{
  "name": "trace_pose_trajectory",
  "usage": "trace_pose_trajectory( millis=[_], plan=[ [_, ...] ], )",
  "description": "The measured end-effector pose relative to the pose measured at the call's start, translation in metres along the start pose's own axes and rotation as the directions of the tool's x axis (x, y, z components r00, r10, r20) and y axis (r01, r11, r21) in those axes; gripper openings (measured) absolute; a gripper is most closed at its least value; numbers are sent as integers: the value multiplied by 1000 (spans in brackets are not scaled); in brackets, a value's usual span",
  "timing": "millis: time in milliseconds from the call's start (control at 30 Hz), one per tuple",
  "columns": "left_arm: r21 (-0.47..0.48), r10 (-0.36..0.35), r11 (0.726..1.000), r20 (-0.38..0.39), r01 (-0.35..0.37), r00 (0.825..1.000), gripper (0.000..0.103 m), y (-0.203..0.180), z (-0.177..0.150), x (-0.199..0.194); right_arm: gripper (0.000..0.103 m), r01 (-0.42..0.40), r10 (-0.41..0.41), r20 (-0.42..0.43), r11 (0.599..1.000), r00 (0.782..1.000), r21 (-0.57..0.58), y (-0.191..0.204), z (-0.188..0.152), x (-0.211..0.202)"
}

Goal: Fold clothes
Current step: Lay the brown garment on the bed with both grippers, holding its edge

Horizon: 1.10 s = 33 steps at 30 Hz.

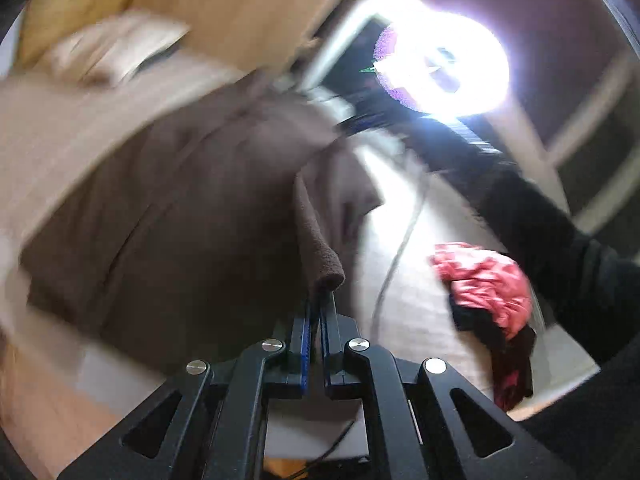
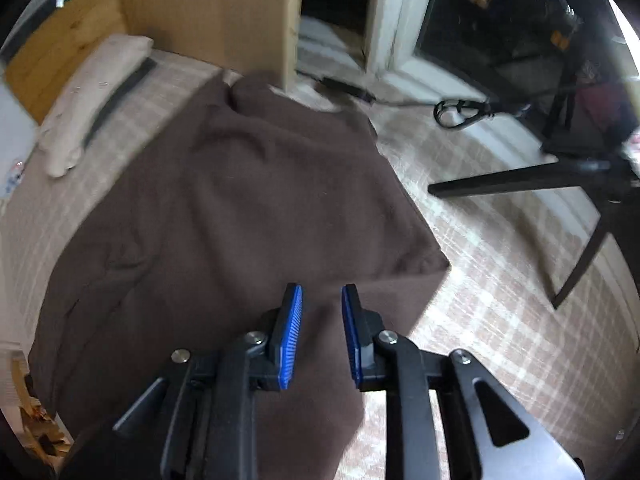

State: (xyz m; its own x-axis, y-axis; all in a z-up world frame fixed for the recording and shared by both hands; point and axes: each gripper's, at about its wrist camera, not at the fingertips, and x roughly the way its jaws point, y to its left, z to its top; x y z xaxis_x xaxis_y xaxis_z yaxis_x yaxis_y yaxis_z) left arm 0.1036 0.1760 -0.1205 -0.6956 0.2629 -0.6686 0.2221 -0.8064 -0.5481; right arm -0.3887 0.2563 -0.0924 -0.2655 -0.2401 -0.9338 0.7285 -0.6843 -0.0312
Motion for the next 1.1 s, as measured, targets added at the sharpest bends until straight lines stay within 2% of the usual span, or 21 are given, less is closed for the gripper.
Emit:
trace_pose_trajectory(
  millis=[33,67,133,200,300,400,500,533,600,633,667,733,767,800,867,933,967,1000,1033,1100],
  plan=[
    [-36,14,999,-15,-15,1000,4,13,-5,4,35,9,-9,25,1000,1000,-6,0,-9,-11],
    [-64,22,998,-26,-23,999,4,24,-8,7,38,19,-19,51,1000,999,-6,0,-24,-21],
    [-91,4,996,-29,-7,1000,4,32,-8,9,39,11,-11,78,1000,997,5,-5,-59,-39],
    [-106,-13,994,-24,11,1000,4,38,-4,10,39,-65,62,31,992,998,109,-16,-97,-38],
    [-117,-32,993,-19,30,999,4,49,2,10,39,-177,184,-7,955,983,239,-25,-133,-24],
    [-116,-45,992,-32,41,999,4,54,6,11,39,-214,231,-14,923,973,321,-24,-147,-8],
    [-89,-50,995,-47,45,998,4,52,8,10,39,-266,288,0,886,958,381,-20,-147,4],
    [-82,-52,995,-53,48,997,4,52,8,10,39,-260,277,9,891,961,372,-17,-147,3],
    [-89,-62,994,-62,56,996,4,53,7,10,15,-220,226,21,915,974,337,-11,-144,-2],
    [-106,-76,992,-68,68,995,4,55,7,10,7,-201,205,23,924,979,325,-9,-143,-5],
    [-118,-83,990,-72,74,994,4,57,7,8,7,-196,201,19,927,979,321,-8,-141,-9],
    [-108,-52,993,-68,44,996,4,60,8,1,9,-162,171,-7,942,985,293,-5,-137,-11],
    [-73,3,997,-58,-8,998,5,62,8,-5,16,-130,144,-29,953,989,272,-4,-133,-8],
    [-38,58,997,-46,-60,997,10,64,8,-10,18,-105,120,-42,960,992,258,-3,-131,-7],
    [45,133,990,-44,-131,990,17,66,9,-19,19,-86,97,-30,963,995,257,-1,-132,-9],
    [214,192,961,-58,-176,980,17,52,9,-20,21,-90,103,-32,959,994,270,0,-136,-8],
    [309,207,934,-62,-179,976,17,40,8,-18,23,-90,104,-37,957,994,276,1,-138,-6],
    [423,209,892,-67,-162,976,20,22,4,-14,23,-90,106,-41,956,994,280,2,-140,-4],
    [528,213,837,-70,-145,975,22,4,-1,-10,24,-91,108,-44,955,993,282,3,-143,-3],
    [701,207,706,-64,-104,976,26,-28,-15,0,24,-94,112,-49,954,992,286,4,-148,0]
  ],
)
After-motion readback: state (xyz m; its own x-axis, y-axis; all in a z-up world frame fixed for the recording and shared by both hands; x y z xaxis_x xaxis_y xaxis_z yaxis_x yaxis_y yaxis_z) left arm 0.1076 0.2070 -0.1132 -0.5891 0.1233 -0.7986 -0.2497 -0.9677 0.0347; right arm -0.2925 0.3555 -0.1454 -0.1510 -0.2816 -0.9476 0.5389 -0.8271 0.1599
